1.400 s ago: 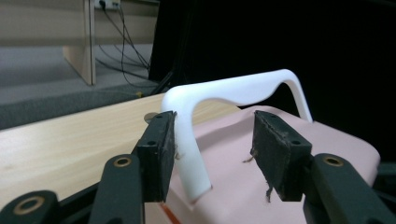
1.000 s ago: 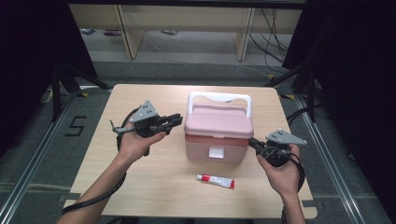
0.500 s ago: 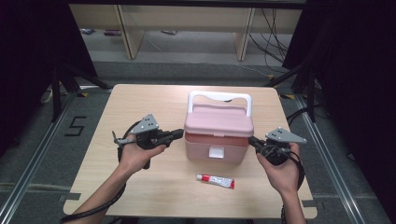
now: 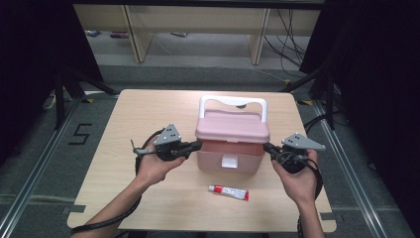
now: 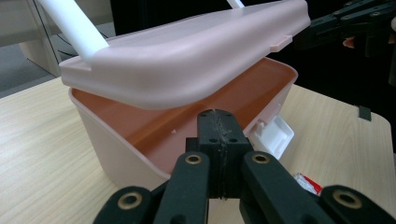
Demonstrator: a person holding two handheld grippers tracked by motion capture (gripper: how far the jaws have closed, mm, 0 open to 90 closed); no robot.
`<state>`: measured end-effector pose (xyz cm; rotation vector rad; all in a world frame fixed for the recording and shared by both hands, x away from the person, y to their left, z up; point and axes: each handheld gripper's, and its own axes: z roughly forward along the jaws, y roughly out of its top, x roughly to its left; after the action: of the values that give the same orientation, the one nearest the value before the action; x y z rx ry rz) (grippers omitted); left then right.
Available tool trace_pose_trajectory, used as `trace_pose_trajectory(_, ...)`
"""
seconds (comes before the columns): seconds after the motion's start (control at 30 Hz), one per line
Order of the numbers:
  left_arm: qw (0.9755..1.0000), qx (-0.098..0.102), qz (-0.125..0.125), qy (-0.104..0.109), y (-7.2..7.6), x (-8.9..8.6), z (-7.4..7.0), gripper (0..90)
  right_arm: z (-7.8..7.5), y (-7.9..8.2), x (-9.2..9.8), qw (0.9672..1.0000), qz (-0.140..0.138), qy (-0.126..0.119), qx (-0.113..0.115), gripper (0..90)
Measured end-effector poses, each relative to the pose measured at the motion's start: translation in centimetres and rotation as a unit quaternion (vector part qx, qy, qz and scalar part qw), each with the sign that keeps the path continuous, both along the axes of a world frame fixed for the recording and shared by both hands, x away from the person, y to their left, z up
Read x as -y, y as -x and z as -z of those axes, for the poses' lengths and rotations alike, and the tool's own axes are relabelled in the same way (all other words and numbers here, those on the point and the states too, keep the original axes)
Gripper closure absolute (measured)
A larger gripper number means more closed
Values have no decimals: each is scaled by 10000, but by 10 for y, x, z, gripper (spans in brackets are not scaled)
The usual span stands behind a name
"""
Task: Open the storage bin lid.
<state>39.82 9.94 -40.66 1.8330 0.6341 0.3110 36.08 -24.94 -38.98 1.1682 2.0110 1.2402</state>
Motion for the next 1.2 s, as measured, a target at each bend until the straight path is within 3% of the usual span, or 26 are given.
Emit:
trace_pose_trajectory(0.07,10000,-1,-15,1,-2,3,0,897,0,-1,0,10000,20,21,69,900)
trace_pose_trajectory(0.17,10000,8,-65,-5,-4,7,-1,897,0,0,-1,10000,17,-89,-38,900)
trace_pose_trajectory(0.3,9999,55,-96,10,-6,11,-3,897,-1,0,1,9999,39,43,100,900)
trace_pose_trajectory(0.5,9999,82,-125,62,-8,15,-3,897,-1,-1,1,9999,21,19,152,900)
trace_pose_trajectory(0.63,9998,93,-151,77,-9,17,-3,897,-1,2,-1,10000,29,-78,1,900)
trace_pose_trajectory(0.7,9998,106,-151,68,-10,18,-4,897,-1,3,-1,9999,13,-19,112,900)
trace_pose_trajectory(0.73,9998,113,-141,67,-10,19,-4,897,-1,4,-1,10000,-6,7,25,900)
trace_pose_trajectory(0.77,9998,129,-135,90,-11,19,-4,897,-1,4,-1,9999,13,31,116,900)
trace_pose_trajectory(0.87,9998,148,-150,63,-11,20,-5,897,-1,5,-1,9999,-1,15,99,900)
trace_pose_trajectory(0.97,9997,171,-151,67,-12,20,-6,897,0,6,-4,9998,62,-170,-85,900)
trace_pose_trajectory(1.03,9997,166,-156,83,-12,20,-6,897,-1,4,-1,10000,25,-33,56,900)
trace_pose_trajectory(1.07,9997,152,-168,89,-12,20,-6,897,-1,3,-2,9998,72,-90,184,900)
trace_pose_trajectory(1.2,9997,187,-148,113,-11,19,-5,896,-6,1,-2,9997,105,-173,107,900)
